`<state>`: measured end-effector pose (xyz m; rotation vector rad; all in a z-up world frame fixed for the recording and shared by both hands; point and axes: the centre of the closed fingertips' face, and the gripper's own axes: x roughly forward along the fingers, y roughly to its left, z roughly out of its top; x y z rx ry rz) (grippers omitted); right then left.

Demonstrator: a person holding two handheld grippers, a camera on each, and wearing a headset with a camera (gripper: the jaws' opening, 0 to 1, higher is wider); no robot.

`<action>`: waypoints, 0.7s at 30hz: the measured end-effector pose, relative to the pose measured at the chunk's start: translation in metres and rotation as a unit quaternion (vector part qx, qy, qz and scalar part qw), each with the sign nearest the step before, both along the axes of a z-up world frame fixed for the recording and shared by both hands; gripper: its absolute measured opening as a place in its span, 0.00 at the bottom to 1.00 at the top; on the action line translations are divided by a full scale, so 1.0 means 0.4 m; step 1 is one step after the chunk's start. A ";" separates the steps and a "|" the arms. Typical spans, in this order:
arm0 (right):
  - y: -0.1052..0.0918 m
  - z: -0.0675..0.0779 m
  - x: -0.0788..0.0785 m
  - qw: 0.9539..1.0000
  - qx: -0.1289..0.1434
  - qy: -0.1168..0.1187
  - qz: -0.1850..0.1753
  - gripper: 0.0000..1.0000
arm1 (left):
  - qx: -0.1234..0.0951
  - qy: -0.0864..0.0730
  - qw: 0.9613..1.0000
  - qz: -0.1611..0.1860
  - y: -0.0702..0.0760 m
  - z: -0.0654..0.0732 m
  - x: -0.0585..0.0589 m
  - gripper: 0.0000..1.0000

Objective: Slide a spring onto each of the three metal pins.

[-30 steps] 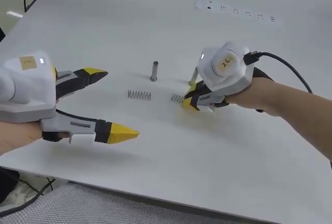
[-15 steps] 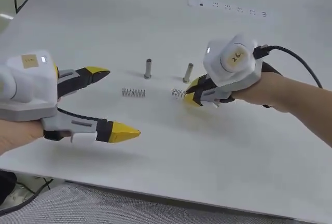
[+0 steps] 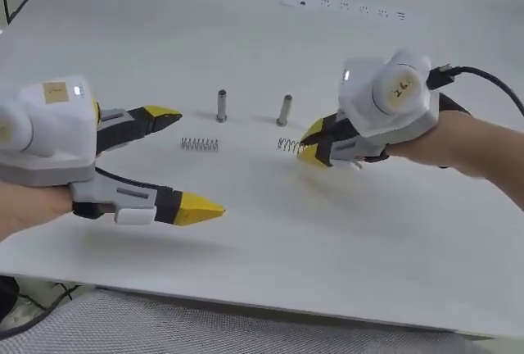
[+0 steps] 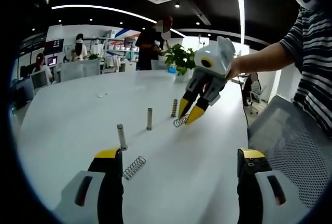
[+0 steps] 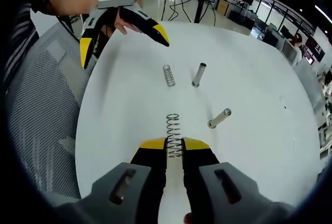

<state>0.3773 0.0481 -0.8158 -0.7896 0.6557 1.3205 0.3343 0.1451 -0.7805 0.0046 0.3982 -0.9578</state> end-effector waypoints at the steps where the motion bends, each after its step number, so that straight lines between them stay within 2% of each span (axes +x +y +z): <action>1: -0.002 0.002 -0.004 1.000 0.003 0.001 -0.002 0.12 | -0.002 0.000 1.000 -0.001 -0.004 0.002 0.002 0.90; 8: -0.016 0.019 -0.043 1.000 0.014 -0.002 0.003 0.12 | 0.004 -0.003 1.000 -0.026 -0.043 0.003 0.012 0.89; 12: -0.009 0.029 -0.060 1.000 0.019 -0.007 0.011 0.12 | 0.009 -0.006 0.999 -0.044 -0.063 0.003 0.016 0.85; 16: 0.001 0.032 -0.072 1.000 0.017 -0.012 0.023 0.12 | 0.019 -0.004 0.998 -0.056 -0.075 -0.012 0.025 0.82; 21: 0.015 0.035 -0.082 0.999 0.016 -0.014 0.034 0.12 | 0.018 -0.008 0.997 -0.074 -0.099 -0.008 0.030 0.77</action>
